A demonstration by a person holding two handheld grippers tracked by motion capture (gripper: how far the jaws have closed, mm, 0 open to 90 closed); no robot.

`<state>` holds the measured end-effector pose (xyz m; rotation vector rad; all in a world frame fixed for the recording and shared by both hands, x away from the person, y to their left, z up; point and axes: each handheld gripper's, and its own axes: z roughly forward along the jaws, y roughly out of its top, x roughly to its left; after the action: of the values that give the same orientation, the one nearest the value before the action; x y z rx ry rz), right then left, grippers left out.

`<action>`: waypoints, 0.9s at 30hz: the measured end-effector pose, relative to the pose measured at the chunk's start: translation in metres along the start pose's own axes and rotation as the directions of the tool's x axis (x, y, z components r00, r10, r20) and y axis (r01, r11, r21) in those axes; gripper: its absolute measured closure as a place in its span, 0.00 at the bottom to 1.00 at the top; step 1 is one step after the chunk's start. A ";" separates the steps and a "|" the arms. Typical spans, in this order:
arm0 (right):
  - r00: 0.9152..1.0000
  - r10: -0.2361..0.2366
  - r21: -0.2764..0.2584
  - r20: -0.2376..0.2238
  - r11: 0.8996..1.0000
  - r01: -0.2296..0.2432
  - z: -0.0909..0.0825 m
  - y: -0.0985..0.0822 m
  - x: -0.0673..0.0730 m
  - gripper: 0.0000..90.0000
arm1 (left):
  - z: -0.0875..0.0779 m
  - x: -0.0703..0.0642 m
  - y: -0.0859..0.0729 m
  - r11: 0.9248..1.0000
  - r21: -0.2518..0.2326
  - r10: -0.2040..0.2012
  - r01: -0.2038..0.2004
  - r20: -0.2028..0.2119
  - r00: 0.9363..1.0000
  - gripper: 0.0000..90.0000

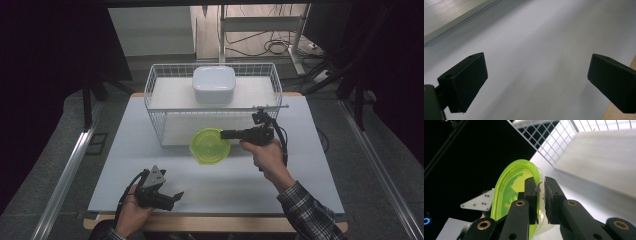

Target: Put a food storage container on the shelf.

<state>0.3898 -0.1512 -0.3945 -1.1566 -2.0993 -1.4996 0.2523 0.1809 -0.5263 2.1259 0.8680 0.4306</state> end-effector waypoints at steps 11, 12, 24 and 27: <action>0.999 -0.046 -0.065 0.016 0.997 0.047 -0.025 0.036 0.025 0.91 | 0.001 0.001 0.000 1.000 -0.008 -0.009 0.009 0.000 1.000 0.03; 0.999 -0.048 -0.071 0.018 0.996 0.049 -0.027 0.039 0.027 0.91 | 0.001 0.001 0.000 1.000 -0.008 -0.008 0.008 0.000 1.000 0.03; 0.998 -0.054 -0.142 0.029 0.988 0.058 -0.043 0.073 0.041 0.91 | 0.000 0.001 0.000 1.000 -0.020 -0.021 0.021 0.010 1.000 0.03; 0.998 -0.056 -0.164 0.037 0.985 0.062 -0.047 0.083 0.046 0.91 | 0.000 0.001 0.000 1.000 -0.017 -0.016 0.016 0.012 1.000 0.03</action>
<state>0.4146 -0.1631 -0.2926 -1.1918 -2.0796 -1.7214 0.2528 0.1816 -0.5259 2.1026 0.8713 0.4154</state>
